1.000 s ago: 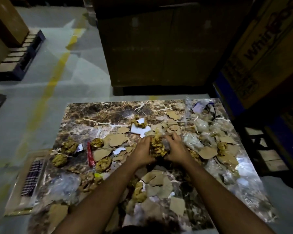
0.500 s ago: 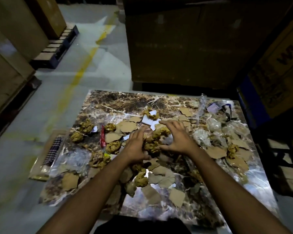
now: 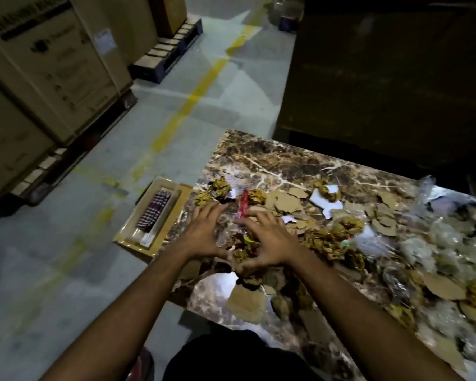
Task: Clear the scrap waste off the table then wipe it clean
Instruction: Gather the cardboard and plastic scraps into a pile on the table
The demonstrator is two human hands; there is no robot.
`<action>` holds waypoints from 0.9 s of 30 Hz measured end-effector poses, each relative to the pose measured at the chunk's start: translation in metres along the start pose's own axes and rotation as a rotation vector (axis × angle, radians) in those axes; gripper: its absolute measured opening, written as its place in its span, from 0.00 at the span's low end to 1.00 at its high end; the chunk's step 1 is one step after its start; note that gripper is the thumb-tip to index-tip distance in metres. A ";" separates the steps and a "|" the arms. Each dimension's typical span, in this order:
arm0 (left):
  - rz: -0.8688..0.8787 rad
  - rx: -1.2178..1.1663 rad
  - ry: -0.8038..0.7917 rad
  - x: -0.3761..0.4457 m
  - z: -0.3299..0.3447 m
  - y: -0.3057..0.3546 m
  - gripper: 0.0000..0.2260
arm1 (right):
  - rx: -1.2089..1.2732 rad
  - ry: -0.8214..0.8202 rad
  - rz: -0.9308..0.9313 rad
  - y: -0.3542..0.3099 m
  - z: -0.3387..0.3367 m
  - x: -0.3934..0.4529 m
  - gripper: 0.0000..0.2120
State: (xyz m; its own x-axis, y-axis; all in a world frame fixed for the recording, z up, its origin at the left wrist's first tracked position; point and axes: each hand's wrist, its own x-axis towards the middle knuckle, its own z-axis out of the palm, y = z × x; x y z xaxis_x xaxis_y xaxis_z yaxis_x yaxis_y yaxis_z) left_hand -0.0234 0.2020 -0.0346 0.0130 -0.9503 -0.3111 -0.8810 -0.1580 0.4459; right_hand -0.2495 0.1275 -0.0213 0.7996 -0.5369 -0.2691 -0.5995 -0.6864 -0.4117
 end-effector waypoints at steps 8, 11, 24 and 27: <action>0.084 0.360 -0.201 -0.037 0.012 -0.064 0.66 | -0.384 -0.245 -0.125 -0.028 0.044 0.022 0.64; 0.086 0.349 -0.191 -0.036 0.025 -0.073 0.62 | -0.404 -0.276 -0.052 -0.025 0.046 0.024 0.61; 0.049 0.244 0.154 -0.016 0.069 -0.042 0.34 | -0.303 -0.126 0.093 -0.019 0.050 0.023 0.35; 0.023 0.242 0.194 -0.018 0.075 -0.025 0.33 | -0.222 -0.070 0.128 -0.017 0.053 0.020 0.28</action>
State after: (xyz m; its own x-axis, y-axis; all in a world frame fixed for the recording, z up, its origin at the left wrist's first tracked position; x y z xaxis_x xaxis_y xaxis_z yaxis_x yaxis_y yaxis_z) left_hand -0.0374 0.2431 -0.1033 0.0613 -0.9900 -0.1267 -0.9689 -0.0896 0.2308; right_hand -0.2212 0.1543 -0.0655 0.7130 -0.5960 -0.3695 -0.6827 -0.7102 -0.1719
